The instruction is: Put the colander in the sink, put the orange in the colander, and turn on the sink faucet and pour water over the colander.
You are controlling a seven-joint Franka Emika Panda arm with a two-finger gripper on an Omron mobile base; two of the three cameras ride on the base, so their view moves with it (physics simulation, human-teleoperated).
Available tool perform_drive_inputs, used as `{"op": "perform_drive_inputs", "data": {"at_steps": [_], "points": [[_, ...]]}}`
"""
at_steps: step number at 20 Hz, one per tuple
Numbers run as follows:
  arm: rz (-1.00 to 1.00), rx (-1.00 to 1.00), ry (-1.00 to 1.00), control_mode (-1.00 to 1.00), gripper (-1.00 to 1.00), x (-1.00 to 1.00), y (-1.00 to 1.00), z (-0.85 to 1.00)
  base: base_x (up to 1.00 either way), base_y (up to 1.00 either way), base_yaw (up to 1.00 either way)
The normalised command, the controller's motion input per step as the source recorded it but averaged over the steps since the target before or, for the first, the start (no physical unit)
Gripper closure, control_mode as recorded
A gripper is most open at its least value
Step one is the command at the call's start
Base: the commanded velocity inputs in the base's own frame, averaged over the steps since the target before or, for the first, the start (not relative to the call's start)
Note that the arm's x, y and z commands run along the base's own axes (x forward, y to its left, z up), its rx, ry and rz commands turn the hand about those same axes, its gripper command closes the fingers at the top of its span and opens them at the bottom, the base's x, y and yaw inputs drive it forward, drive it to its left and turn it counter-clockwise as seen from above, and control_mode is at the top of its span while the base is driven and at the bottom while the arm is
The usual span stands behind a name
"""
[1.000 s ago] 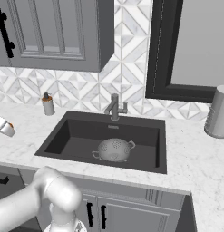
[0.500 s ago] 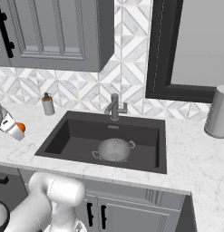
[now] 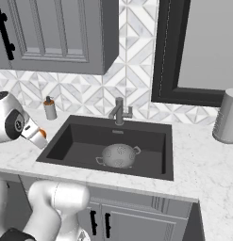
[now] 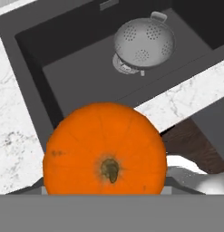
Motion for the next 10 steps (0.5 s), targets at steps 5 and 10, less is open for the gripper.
{"op": "perform_drive_inputs", "data": {"at_steps": [5, 10], "points": [[0.08, 0.01, 0.15, -1.0, 1.0, -0.01, -1.0, 0.15, 0.0, 0.0, 0.0], [0.16, 0.02, 0.2, -1.0, 1.0, 0.0, -1.0, 0.13, 0.0, 0.0, 0.0]]}}
